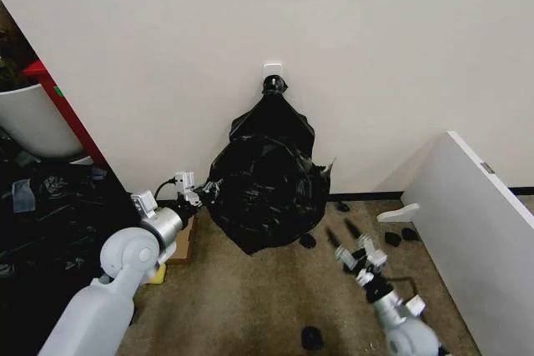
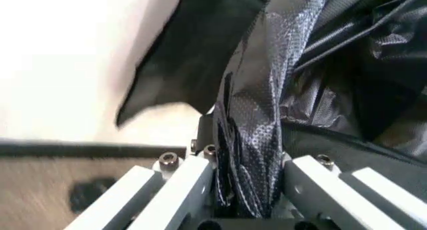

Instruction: Place the garbage bag over the trash bin.

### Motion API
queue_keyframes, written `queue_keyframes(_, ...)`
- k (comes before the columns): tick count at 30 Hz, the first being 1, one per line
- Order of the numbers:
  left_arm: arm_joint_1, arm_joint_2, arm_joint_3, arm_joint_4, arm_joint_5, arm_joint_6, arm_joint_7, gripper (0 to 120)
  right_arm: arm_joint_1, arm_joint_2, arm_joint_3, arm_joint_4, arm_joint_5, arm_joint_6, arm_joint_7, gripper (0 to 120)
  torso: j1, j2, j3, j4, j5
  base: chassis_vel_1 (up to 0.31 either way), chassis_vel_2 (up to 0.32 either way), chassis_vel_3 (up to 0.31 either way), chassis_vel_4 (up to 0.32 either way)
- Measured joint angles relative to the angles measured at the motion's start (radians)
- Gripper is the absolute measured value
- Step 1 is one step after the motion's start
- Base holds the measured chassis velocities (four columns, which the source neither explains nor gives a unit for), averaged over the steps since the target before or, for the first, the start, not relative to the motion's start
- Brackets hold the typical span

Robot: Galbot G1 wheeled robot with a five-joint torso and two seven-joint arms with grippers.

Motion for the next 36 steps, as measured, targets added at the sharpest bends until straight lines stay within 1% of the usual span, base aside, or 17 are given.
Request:
queue_keyframes(3,0.006,-0.037,0.000,-0.013,-0.066,0.031,-0.051,1,-0.015,0.016,-0.041,0.038,-0.035,-0.009,-0.027,90,0.000,0.000,0.000,0.0000,0.0000,0.000,0.000,0.000,0.000)
queue_keyframes(4,0.006,-0.037,0.000,-0.013,-0.066,0.031,-0.051,1,-0.015,0.016,-0.041,0.038,-0.035,-0.009,-0.027,90,0.000,0.000,0.000,0.0000,0.0000,0.000,0.000,0.000,0.000)
queue_keyframes(5,0.007,-0.044,0.001,-0.016,-0.075,0.036,-0.059,1,-0.017,0.021,-0.051,0.051,-0.039,-0.016,-0.028,95,0.000,0.000,0.000,0.0000,0.0001,0.000,0.000,0.000,0.000)
queue_keyframes(7,0.011,-0.059,0.001,-0.021,-0.092,0.045,-0.072,1,-0.020,0.027,-0.070,0.079,-0.036,-0.032,-0.028,99,0.000,0.000,0.000,0.0000,0.0002,0.000,0.000,0.000,0.000)
queue_keyframes(13,0.020,-0.080,0.004,-0.028,-0.101,0.059,-0.082,1,-0.013,0.045,-0.090,0.125,-0.016,-0.060,-0.064,100,0.000,0.000,0.000,0.0001,0.0000,0.000,0.000,0.000,0.000)
queue_keyframes(16,0.021,-0.081,0.005,-0.033,-0.100,0.060,-0.081,1,-0.012,0.050,-0.089,0.136,-0.047,-0.076,-0.035,99,0.000,0.000,0.000,0.0001,0.0001,0.000,0.000,0.000,0.000)
queue_keyframes(18,0.025,-0.081,0.006,-0.038,-0.093,0.060,-0.078,1,-0.013,0.056,-0.090,0.149,-0.098,-0.096,0.043,92,0.000,0.000,0.000,0.0000,0.0001,0.000,0.000,0.000,0.000)
queue_keyframes(19,0.025,-0.081,0.006,-0.038,-0.093,0.060,-0.078,1,-0.013,0.056,-0.090,0.149,-0.098,-0.096,0.043,92,0.000,0.000,0.000,0.0000,0.0001,0.000,0.000,0.000,0.000)
queue_keyframes(21,0.030,-0.080,0.006,-0.042,-0.089,0.061,-0.075,1,-0.014,0.060,-0.093,0.159,-0.104,-0.108,0.069,84,0.000,0.000,0.000,0.0002,0.0001,0.000,0.000,0.000,0.000)
queue_keyframes(23,0.030,-0.078,0.006,-0.043,-0.088,0.061,-0.071,1,-0.016,0.067,-0.092,0.163,-0.103,-0.113,0.064,70,0.000,0.000,0.000,0.0000,0.0001,0.000,0.000,0.000,0.000)
queue_keyframes(25,0.030,-0.077,0.007,-0.044,-0.088,0.061,-0.071,1,-0.016,0.068,-0.092,0.163,-0.103,-0.113,0.058,69,0.000,0.000,0.000,0.0000,0.0002,0.000,0.000,0.000,0.000)
queue_keyframes(26,0.030,-0.074,0.007,-0.044,-0.088,0.062,-0.069,1,-0.015,0.073,-0.087,0.157,-0.105,-0.113,0.038,62,0.000,0.000,0.000,0.0001,0.0001,0.000,0.000,0.000,0.000)
queue_keyframes(27,0.030,-0.074,0.007,-0.044,-0.088,0.062,-0.069,1,-0.015,0.073,-0.087,0.157,-0.105,-0.113,0.038,62,0.000,0.000,0.000,0.0001,0.0001,0.000,0.000,0.000,0.000)
queue_keyframes(29,0.030,-0.073,0.007,-0.045,-0.088,0.062,-0.069,1,-0.014,0.078,-0.078,0.140,-0.122,-0.110,0.016,50,0.000,0.000,0.000,0.0001,0.0001,0.000,0.000,0.000,0.000)
queue_keyframes(31,0.030,-0.073,0.007,-0.045,-0.088,0.062,-0.068,1,-0.014,0.079,-0.076,0.136,-0.129,-0.109,0.014,47,0.000,0.000,0.000,0.0001,0.0002,0.000,0.000,0.000,0.000)
queue_keyframes(35,0.030,-0.072,0.007,-0.045,-0.087,0.062,-0.067,1,-0.011,0.083,-0.068,0.118,-0.163,-0.108,0.018,26,0.000,0.000,0.000,0.0001,0.0002,0.000,0.000,0.000,0.000)
queue_keyframes(36,0.030,-0.072,0.007,-0.045,-0.087,0.062,-0.067,1,-0.011,0.083,-0.068,0.118,-0.163,-0.108,0.018,26,0.000,0.000,0.000,0.0001,0.0002,0.000,0.000,0.000,0.000)
